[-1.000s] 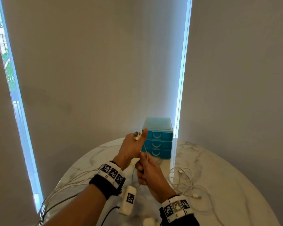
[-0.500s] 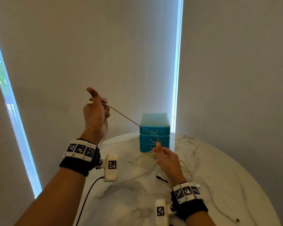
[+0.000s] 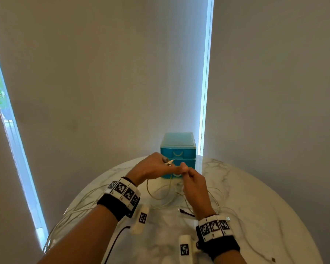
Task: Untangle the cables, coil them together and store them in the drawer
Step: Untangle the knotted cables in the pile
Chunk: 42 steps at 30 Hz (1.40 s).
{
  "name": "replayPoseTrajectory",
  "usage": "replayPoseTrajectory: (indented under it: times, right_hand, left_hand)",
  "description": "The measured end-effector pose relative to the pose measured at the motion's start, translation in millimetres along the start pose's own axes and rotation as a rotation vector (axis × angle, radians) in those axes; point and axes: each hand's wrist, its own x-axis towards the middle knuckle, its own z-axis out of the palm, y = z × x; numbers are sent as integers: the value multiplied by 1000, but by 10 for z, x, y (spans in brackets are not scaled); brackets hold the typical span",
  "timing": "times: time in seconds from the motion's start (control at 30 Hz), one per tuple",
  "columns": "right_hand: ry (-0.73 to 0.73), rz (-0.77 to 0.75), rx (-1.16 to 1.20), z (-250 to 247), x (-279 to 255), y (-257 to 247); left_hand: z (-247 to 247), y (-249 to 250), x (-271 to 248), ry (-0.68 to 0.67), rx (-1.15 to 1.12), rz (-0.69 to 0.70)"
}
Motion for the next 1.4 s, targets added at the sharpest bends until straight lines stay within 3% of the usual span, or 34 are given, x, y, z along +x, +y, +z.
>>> replayPoseTrajectory:
  times: [0.13,0.27,0.4,0.53,0.6,0.73,0.87,1.03,1.27,1.4]
  right_hand:
    - [50,115,125,-15,13,-5]
    - [-64,87,210,24,-9,-16]
    - [-178,99,77,150,-74,35]
    - [-278,200,-225,98,-53,293]
    - [-241,244,-317,32,-38,411]
    - [-114,154,-344,-73,-4,400]
    - [-140,-5,-237,-71,-27,284]
    - [-238,7,59,-99,-89,83]
    - [-80,-56,-2,-89,-37,112]
    - [-83,-115,-69,-65,-15,127]
  left_hand:
    - [-53,-135,-15,19,90,12]
    - [-236,-176,0,305,62,64]
    - [-493,44,-62,626,-164,161]
    - [-814,236,-152,888,-481,210]
    - [-1010,258,-204,997,-608,220]
    - [-1272,227,-283,1127,-736,243]
    - [-1224,101,-238,1102,-739,196]
    - [-999,-154,-148,1060,-710,66]
    - [-241,-279,-56,544,-217,-86]
    - [91,-393,49,374,-54,-118]
